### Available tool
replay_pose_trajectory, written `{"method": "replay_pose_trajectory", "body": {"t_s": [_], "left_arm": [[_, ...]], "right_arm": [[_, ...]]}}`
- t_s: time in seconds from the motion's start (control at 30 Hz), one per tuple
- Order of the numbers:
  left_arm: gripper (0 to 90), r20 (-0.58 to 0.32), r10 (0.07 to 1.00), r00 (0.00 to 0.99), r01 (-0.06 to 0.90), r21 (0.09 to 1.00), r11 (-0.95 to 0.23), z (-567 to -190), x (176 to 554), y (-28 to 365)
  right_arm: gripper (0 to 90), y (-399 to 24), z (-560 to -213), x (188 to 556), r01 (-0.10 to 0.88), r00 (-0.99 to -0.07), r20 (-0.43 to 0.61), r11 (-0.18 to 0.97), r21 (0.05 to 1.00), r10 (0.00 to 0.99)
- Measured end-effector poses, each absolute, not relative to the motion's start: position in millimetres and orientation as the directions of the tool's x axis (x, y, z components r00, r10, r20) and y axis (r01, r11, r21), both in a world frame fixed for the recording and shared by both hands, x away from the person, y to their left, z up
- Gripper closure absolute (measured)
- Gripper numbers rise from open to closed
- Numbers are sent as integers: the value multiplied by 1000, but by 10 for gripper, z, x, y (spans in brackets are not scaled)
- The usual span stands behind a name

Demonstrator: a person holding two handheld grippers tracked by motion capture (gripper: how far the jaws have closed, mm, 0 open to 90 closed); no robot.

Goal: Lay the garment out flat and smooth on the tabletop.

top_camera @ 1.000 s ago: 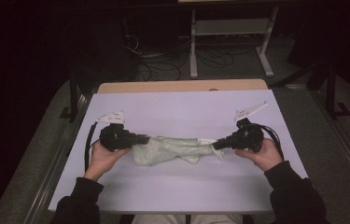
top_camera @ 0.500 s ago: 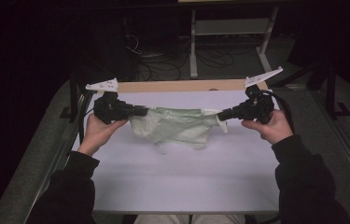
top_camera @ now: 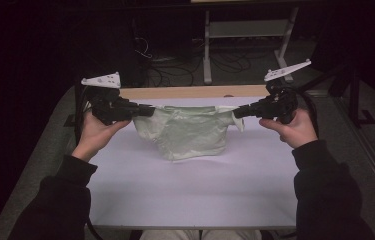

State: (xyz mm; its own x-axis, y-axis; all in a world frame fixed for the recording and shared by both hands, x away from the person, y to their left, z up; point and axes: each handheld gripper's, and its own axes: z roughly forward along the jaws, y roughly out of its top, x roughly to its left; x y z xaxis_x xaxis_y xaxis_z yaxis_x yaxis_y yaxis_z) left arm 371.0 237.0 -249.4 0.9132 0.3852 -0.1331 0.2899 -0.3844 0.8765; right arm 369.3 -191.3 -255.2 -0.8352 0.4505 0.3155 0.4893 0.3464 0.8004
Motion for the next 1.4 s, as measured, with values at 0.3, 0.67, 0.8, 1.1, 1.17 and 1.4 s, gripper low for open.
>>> {"method": "replay_pose_trajectory", "body": {"t_s": [0.3, 0.67, 0.8, 1.1, 1.17, 1.4], "left_arm": [[887, -181, 373, 910, 323, 873, -366, -2628, 3714, 2201], [891, -224, 362, 905, 358, 860, -364, -2456, 3426, 2160], [891, -215, 356, 909, 354, 851, -388, -2385, 3226, 2200], [890, -284, 413, 866, 459, 779, -427, -2583, 3603, 2284], [888, -316, 432, 844, 504, 744, -440, -2817, 3928, 2285], [575, -251, 717, 650, 634, 700, -329, -3603, 4788, 2399]], "right_arm": [[883, -2080, -2514, 3611, 500, -824, 316, 340, 797, 471], [882, -2192, -2514, 3261, 482, -839, 324, 321, 815, 437], [881, -2142, -2496, 3119, 469, -853, 314, 347, 812, 417], [879, -1979, -2642, 3388, 541, -824, 378, 387, 746, 423], [878, -1900, -2845, 3715, 603, -782, 412, 404, 688, 467], [662, -1784, -3753, 4859, 762, -547, 490, 162, 626, 679]]}}
